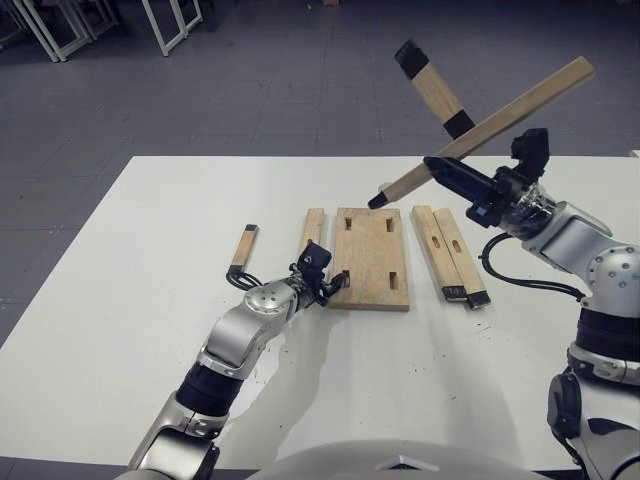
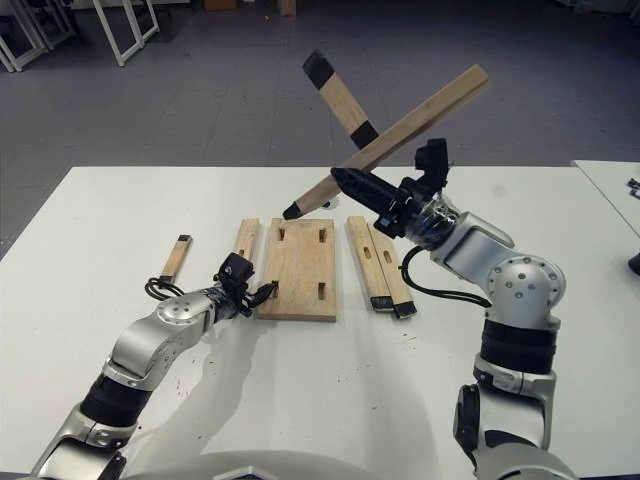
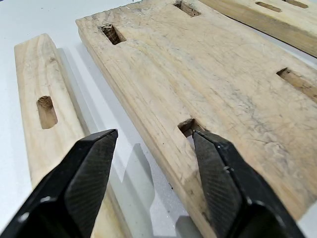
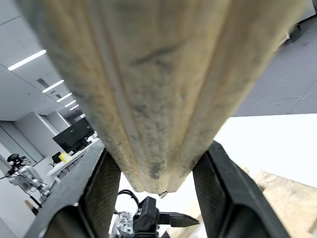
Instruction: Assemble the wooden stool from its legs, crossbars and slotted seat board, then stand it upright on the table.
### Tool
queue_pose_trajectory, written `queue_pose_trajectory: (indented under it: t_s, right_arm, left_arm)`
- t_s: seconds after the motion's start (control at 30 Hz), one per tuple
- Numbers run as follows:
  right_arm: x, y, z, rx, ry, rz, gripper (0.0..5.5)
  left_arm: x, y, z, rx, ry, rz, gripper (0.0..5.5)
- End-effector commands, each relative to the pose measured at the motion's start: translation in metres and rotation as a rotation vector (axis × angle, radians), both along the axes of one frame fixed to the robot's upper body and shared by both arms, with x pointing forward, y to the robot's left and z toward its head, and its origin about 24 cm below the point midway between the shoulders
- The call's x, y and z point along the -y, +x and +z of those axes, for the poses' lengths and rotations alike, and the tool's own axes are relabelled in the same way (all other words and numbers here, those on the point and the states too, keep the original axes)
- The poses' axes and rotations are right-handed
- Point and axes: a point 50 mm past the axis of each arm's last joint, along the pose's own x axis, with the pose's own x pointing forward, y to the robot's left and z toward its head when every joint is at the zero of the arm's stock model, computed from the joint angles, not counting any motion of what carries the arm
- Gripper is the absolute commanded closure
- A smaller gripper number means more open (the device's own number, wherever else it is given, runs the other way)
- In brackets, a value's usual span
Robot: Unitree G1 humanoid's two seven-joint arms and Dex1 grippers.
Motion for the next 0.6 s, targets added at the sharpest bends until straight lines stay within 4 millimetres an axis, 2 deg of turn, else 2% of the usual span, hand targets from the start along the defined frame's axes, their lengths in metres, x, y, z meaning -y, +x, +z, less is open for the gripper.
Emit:
queue_pose_trajectory:
  t_s: [0.03, 0.1, 0.17, 0.23, 0.33, 0.47, 0.6]
  right_arm:
    - [0.003, 0.003, -0.003, 0.064, -0.140, -0.057, 3.47]
    - [0.006, 0.008, -0.009, 0.092, -0.227, -0.088, 3.47]
    - [0.008, 0.010, -0.014, 0.130, -0.312, -0.095, 3.47]
    - [0.009, 0.010, -0.019, 0.163, -0.389, -0.076, 3.47]
    - [0.010, 0.008, -0.029, 0.193, -0.486, -0.028, 3.47]
    - [0.004, 0.007, -0.048, 0.173, -0.522, 0.044, 3.47]
    - [-0.010, 0.014, -0.063, 0.143, -0.512, 0.123, 3.47]
  left_arm:
    - [-0.005, -0.018, -0.016, -0.183, 0.143, -0.182, 2.70]
    - [-0.017, -0.023, -0.021, -0.251, 0.223, -0.268, 2.70]
    - [-0.039, -0.020, -0.025, -0.276, 0.309, -0.273, 2.70]
    - [-0.057, -0.020, -0.022, -0.288, 0.357, -0.292, 2.70]
    - [-0.079, -0.030, -0.013, -0.302, 0.404, -0.388, 2.70]
    - [-0.098, -0.036, -0.005, -0.208, 0.435, -0.635, 2.70]
    - [-0.109, -0.021, -0.006, -0.122, 0.531, -0.782, 2.70]
